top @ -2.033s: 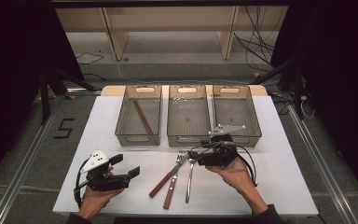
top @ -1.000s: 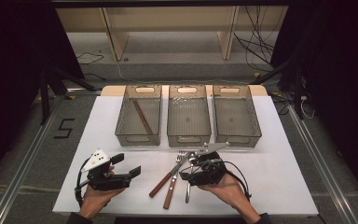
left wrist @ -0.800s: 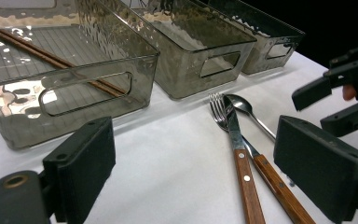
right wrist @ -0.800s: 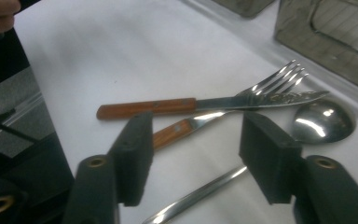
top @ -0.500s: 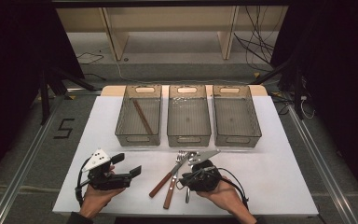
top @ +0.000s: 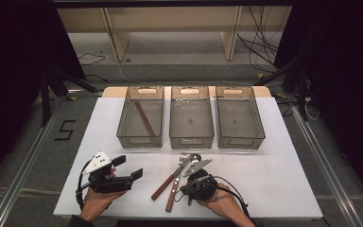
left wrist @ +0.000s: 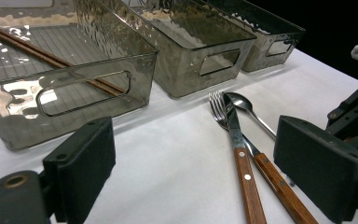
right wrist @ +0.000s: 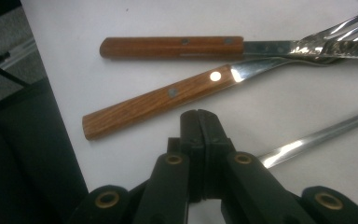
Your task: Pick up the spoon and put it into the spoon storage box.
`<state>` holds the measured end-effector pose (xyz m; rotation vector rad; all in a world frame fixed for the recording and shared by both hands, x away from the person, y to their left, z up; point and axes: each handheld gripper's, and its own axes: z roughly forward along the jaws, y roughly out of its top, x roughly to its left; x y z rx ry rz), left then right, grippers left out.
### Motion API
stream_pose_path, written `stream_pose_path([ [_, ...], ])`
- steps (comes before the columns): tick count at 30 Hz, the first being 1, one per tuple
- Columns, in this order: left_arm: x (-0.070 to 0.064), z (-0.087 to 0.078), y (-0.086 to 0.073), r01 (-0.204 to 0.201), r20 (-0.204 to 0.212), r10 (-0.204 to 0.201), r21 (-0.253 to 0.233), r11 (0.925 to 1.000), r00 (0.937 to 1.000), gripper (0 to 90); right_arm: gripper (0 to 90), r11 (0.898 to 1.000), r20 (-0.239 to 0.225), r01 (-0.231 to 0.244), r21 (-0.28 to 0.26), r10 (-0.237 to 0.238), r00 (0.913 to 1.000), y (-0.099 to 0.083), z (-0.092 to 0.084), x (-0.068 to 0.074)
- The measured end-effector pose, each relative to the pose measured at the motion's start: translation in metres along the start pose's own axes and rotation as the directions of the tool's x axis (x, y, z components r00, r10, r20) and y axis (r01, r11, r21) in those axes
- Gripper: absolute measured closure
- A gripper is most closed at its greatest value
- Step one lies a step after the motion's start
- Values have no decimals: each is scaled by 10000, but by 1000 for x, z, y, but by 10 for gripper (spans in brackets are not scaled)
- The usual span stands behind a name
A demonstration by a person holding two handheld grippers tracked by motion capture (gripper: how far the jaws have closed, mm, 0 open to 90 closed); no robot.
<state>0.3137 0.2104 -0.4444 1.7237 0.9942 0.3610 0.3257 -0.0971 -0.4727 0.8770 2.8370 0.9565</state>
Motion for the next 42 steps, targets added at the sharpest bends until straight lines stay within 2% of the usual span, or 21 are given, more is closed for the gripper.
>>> stream_pose_path([
  [4,0,0,0,-28,12,28,5,10000,10000,123,900,9993,158,259,271,-264,9995,-1,3,1],
  [13,0,0,0,-11,21,11,-10,10000,10000,123,900,9973,438,220,695,-251,9987,-6,-2,1],
  [21,0,0,0,-50,23,50,27,10000,10000,123,900,9959,905,-211,874,131,9958,-22,-19,-12],
  [32,-1,2,0,-88,18,88,65,9999,10000,123,900,9878,1736,-1237,943,1060,9791,-43,-45,-40],
  [42,0,2,0,-88,18,87,58,9999,10000,123,900,9808,2369,-1706,942,1444,9608,-49,-60,-60],
])
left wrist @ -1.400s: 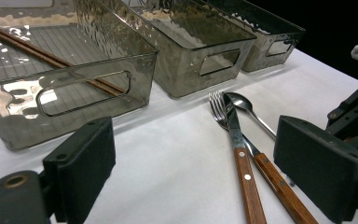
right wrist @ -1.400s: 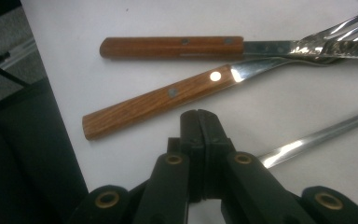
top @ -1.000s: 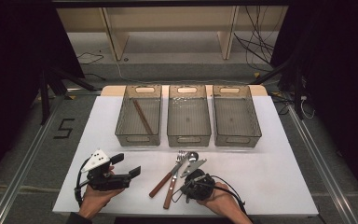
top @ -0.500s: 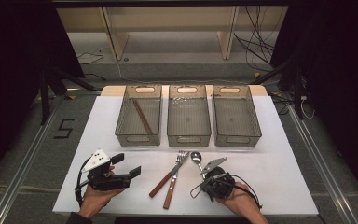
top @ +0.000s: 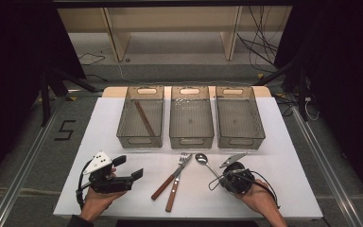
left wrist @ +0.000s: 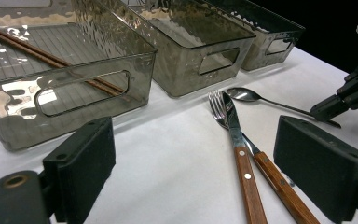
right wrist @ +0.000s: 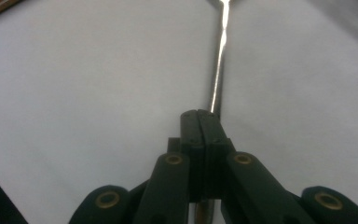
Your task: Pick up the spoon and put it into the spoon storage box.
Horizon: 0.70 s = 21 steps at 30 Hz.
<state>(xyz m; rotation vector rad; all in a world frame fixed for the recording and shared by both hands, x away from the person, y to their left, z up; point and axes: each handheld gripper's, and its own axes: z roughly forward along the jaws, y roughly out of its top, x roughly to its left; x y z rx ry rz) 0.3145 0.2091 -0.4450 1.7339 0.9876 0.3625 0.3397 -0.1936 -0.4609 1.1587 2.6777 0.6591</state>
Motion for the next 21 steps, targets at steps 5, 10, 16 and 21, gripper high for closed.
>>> stream_pose_path([
  [5,0,0,0,7,10,-7,26,10000,10000,123,900,10000,157,-34,26,33,9999,3,-3,-4],
  [10,0,1,0,10,-16,-10,45,10000,10000,123,757,9999,92,51,-153,-49,9999,17,-12,-3],
  [16,0,2,0,20,-17,-20,54,10000,10000,123,457,9997,-1,-110,232,110,9999,41,-9,-8],
  [21,1,1,0,11,0,-11,54,10000,10000,123,358,9956,-71,-108,933,115,9999,52,3,-9],
])
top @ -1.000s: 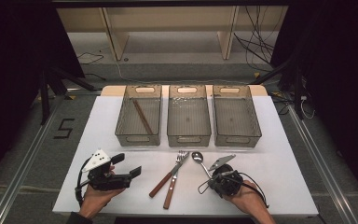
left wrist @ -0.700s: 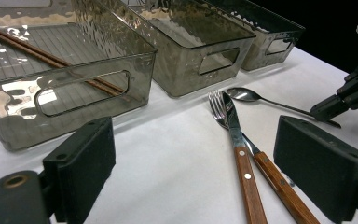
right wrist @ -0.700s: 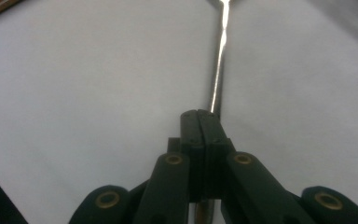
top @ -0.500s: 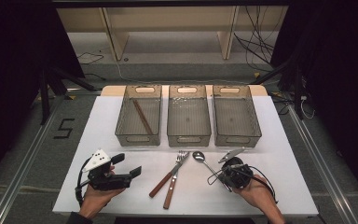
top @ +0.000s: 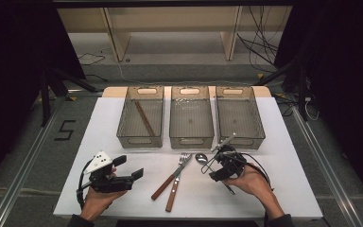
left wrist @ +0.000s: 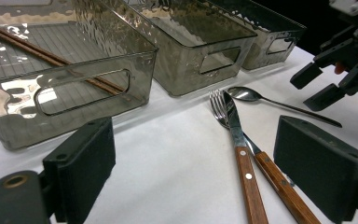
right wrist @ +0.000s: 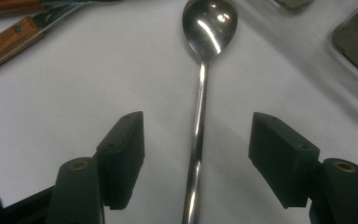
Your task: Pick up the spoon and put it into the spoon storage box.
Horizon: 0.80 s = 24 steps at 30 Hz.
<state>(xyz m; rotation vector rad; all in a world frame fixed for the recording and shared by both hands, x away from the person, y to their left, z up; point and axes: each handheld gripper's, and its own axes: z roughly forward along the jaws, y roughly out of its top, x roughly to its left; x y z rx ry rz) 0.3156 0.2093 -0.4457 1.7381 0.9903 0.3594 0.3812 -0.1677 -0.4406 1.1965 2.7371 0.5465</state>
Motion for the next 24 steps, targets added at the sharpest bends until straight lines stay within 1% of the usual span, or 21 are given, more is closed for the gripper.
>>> stream_pose_path([
  [8,0,0,0,6,1,-6,-15,10000,10000,123,340,9992,-51,-63,404,65,10000,7,9,-3],
  [10,0,0,0,-2,2,2,-16,10000,10000,123,399,9987,0,-6,506,6,10000,9,12,-4],
  [11,-1,1,0,-4,2,4,-24,10000,10000,123,433,9981,-45,30,622,-28,10000,9,13,-4],
  [13,0,1,0,-2,3,2,-14,10000,10000,123,501,9967,-5,-6,815,6,10000,10,15,-3],
  [14,0,1,0,-5,7,5,-16,10000,10000,123,533,9964,93,68,843,-76,9999,11,16,-4],
  [16,0,0,0,8,10,-8,-26,10000,10000,123,589,9958,99,44,912,-53,9999,12,17,-3],
  [18,0,0,0,-2,13,2,-5,10000,10000,123,627,9952,208,50,978,-71,9998,13,17,-3],
  [22,0,0,0,8,11,-8,-27,10000,10000,123,679,9945,251,141,1034,-167,9995,14,18,-3],
  [24,0,0,0,8,15,-8,-13,10000,10000,123,698,9933,201,188,1141,-212,9996,15,19,-2],
])
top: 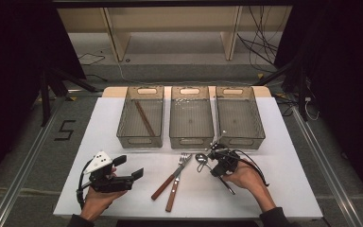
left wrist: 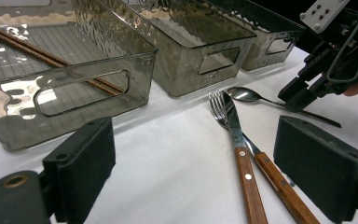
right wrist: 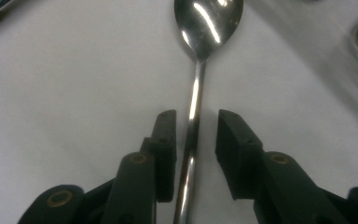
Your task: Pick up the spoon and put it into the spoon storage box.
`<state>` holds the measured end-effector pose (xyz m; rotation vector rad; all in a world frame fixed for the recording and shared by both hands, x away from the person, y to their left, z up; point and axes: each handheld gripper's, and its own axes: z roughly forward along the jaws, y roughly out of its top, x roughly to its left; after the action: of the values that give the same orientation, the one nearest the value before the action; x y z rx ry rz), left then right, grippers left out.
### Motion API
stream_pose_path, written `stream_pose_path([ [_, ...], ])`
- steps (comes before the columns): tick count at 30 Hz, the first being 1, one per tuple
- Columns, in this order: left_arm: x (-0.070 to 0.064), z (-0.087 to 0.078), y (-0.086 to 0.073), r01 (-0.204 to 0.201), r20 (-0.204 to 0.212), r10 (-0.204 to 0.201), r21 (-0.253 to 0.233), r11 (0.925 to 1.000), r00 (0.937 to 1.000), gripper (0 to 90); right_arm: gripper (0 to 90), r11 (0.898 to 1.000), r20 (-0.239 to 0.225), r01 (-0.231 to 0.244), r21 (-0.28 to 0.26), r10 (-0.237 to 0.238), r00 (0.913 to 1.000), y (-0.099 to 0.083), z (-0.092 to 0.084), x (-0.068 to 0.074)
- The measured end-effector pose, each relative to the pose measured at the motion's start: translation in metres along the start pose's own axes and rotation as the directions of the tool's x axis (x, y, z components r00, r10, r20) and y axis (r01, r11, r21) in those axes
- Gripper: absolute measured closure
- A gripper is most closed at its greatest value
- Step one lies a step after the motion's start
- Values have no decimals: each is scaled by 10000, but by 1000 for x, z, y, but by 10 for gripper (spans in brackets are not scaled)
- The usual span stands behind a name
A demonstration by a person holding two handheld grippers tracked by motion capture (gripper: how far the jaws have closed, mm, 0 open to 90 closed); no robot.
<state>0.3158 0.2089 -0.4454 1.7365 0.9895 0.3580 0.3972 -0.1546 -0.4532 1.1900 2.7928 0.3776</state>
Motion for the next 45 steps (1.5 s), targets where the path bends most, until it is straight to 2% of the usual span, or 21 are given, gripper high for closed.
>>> stream_pose_path([
  [4,0,0,0,-8,-6,8,-24,10000,10000,123,743,9997,61,114,210,-115,9999,1,3,2],
  [12,0,0,0,-12,-1,12,-17,10000,10000,123,807,9991,244,325,279,-332,9992,4,5,5],
  [23,0,0,0,-17,-2,17,-19,10000,10000,123,853,9991,128,44,432,-49,9999,6,5,4],
  [35,0,0,0,-13,3,13,-37,10000,10000,123,871,9997,-9,118,190,-118,9999,4,0,1],
  [38,0,0,0,-7,-3,7,-47,10000,10000,123,900,9998,-415,165,-100,-169,9990,3,-3,1],
  [40,0,0,0,1,-4,-1,-42,10000,10000,123,900,9999,97,157,59,-157,9998,4,-4,2],
  [45,0,0,0,-4,-21,4,-42,10000,10000,123,900,9999,-160,107,-109,-109,9998,2,-6,-1],
])
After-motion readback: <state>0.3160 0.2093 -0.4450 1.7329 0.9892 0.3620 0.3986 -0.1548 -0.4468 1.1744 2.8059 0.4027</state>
